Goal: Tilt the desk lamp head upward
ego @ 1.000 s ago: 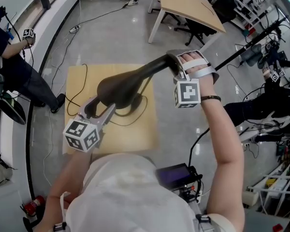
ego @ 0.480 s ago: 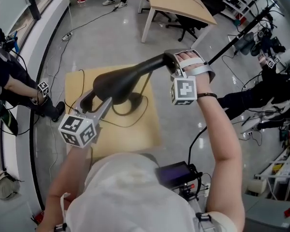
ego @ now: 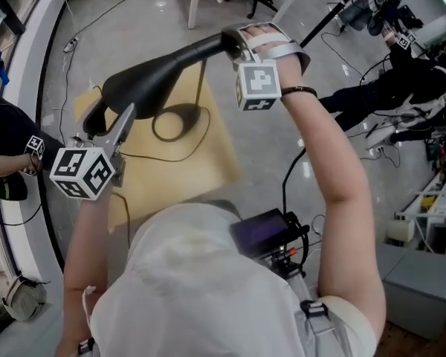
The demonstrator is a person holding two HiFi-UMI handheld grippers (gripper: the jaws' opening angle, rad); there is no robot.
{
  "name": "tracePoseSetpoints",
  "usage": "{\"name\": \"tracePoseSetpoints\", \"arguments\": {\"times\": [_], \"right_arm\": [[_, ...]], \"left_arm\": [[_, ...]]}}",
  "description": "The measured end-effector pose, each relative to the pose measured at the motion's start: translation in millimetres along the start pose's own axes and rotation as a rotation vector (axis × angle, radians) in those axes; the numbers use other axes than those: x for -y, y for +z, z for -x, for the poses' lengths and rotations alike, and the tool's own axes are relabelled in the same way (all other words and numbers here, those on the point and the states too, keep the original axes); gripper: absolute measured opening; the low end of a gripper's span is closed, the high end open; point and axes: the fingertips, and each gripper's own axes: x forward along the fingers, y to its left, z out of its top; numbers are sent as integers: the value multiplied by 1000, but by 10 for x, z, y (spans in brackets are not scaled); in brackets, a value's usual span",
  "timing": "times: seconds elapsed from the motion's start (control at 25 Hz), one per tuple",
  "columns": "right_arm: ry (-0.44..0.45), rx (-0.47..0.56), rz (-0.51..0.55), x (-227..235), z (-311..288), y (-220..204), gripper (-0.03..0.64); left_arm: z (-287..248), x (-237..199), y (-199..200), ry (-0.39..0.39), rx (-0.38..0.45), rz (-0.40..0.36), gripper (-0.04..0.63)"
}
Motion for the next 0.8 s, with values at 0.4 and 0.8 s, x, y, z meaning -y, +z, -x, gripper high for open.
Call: {"name": "tracePoseSetpoints", "arguments": {"times": [0.4, 0.8], "right_arm": [[4, 18, -97, 56, -183, 45, 218], [-29, 69, -173, -244, 307, -345, 216]], "left_arm": [[-121, -108, 321, 21, 17, -49, 285], [-73, 651, 385, 83, 41, -77, 284]]}}
